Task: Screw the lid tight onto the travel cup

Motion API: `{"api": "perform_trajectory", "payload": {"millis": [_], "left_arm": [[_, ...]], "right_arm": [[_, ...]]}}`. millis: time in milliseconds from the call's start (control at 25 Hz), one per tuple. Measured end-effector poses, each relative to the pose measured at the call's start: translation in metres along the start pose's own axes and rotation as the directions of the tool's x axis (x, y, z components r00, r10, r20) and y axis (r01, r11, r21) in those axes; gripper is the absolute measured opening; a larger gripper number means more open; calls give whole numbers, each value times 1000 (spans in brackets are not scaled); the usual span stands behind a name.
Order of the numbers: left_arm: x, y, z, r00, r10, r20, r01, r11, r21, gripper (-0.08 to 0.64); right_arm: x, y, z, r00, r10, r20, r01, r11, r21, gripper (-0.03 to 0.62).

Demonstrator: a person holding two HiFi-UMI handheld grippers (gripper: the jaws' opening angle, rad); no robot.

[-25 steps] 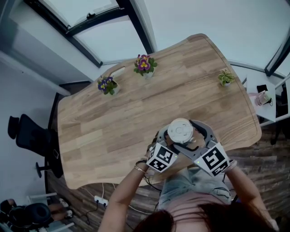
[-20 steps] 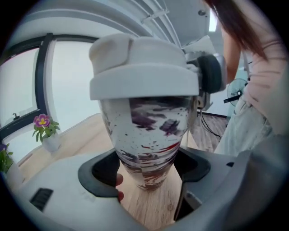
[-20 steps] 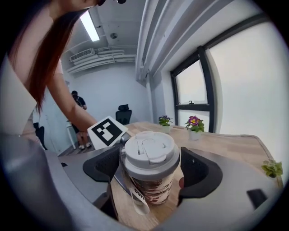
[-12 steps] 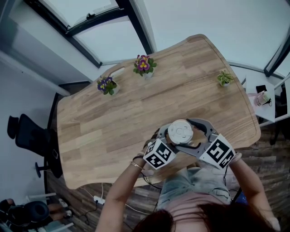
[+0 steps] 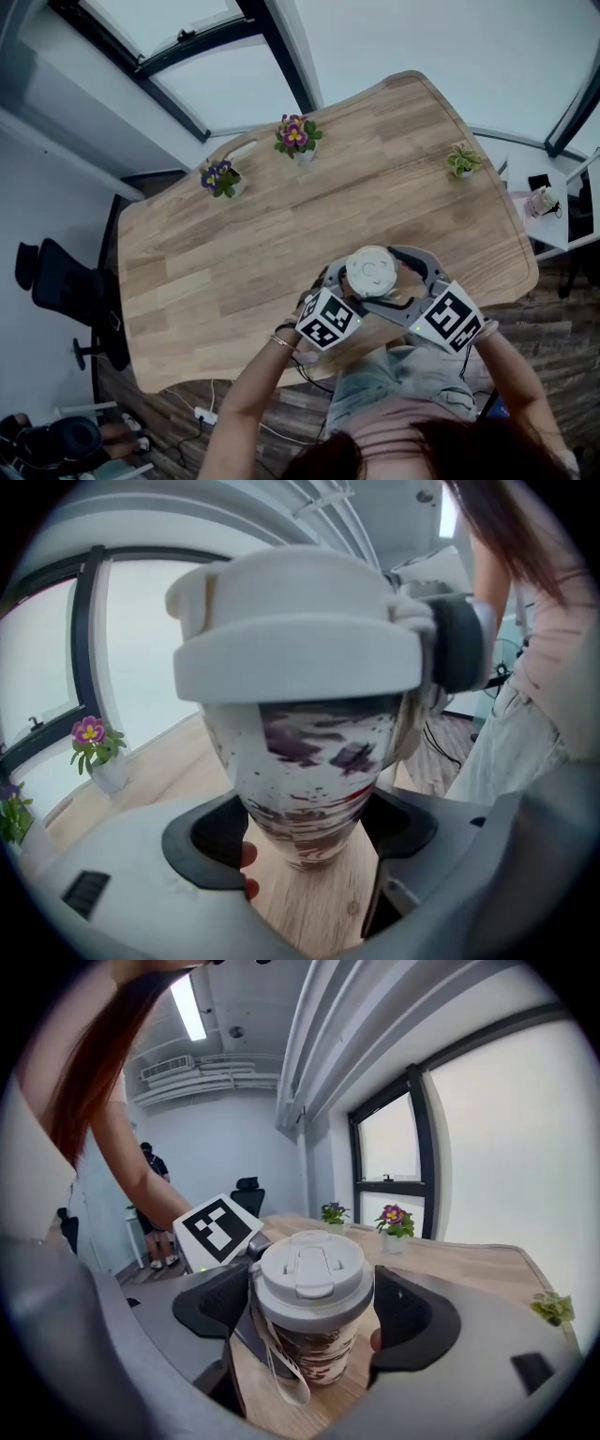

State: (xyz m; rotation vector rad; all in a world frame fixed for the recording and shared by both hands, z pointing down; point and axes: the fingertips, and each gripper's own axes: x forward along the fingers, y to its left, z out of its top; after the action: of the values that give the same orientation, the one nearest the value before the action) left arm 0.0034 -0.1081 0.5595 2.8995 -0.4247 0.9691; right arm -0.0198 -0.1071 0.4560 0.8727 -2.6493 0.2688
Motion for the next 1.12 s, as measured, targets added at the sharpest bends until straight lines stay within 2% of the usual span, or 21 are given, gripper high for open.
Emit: {"api": "perform_trajectory", "payload": {"millis": [200, 320, 480, 600, 840, 920, 1120], "left_arm": [[1, -4, 0, 996, -90, -20, 91, 994, 62, 357], [3, -4, 2, 995, -97, -39, 99, 993, 68, 357], [3, -3, 3, 998, -54, -42, 56, 997, 55, 357], [4, -3, 3, 998, -35, -45, 38, 998, 50, 357], [6, 0, 3, 999, 13, -30, -12, 1000, 18, 357], [6, 0, 4, 1000, 9, -23, -9, 1000, 10, 357], [5, -4, 2, 997, -62, -35, 63, 997, 51, 357]], "right_arm": [[-1, 0, 4, 993, 108, -56, -113, 990, -79, 382], [3, 1, 5, 991, 123, -56, -129, 985, -116, 382], [4, -2, 7, 1000, 4, 7, -3, 993, -117, 383], [2, -4, 7, 996, -79, 40, 82, 992, -92, 387], [1, -7, 5, 992, -122, 44, 125, 989, -74, 385], [0, -7, 4, 995, -94, 38, 96, 993, -73, 385], [-3, -3, 4, 998, 68, -17, -69, 996, -61, 385]]}}
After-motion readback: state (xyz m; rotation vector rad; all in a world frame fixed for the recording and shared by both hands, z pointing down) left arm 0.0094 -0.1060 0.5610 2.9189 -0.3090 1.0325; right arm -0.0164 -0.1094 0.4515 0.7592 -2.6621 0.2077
